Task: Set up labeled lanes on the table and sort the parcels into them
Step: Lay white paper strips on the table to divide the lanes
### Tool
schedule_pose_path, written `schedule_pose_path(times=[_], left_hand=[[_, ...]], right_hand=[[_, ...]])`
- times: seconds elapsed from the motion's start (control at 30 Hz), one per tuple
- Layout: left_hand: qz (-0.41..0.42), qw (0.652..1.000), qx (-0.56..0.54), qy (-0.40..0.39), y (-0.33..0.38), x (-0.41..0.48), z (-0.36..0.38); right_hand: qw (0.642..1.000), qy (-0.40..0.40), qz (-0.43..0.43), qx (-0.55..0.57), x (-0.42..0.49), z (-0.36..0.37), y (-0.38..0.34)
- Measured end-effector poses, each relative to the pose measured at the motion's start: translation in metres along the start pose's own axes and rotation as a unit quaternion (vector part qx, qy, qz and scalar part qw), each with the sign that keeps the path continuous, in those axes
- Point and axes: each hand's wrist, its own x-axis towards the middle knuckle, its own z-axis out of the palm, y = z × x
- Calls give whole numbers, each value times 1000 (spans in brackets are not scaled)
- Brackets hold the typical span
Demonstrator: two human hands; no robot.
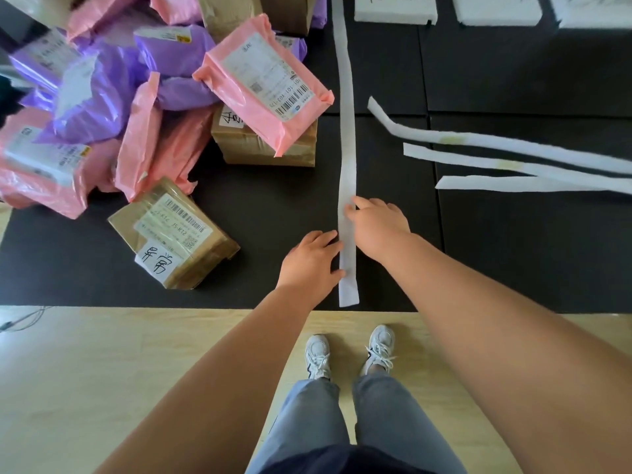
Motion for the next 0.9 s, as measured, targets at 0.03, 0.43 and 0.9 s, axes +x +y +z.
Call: schedule_pose_path(times=[0.03, 0.43, 0.9], left_hand=[[0, 1000, 1, -2, 0, 0, 0], [-9, 998, 29, -49, 3, -4, -3], [-5, 999, -45, -12, 79, 42, -55]], right_hand=[[1000, -12, 1, -16, 1, -1, -1], [998, -16, -31, 42, -28, 15, 9], [952, 120, 144, 242, -79, -20, 125]])
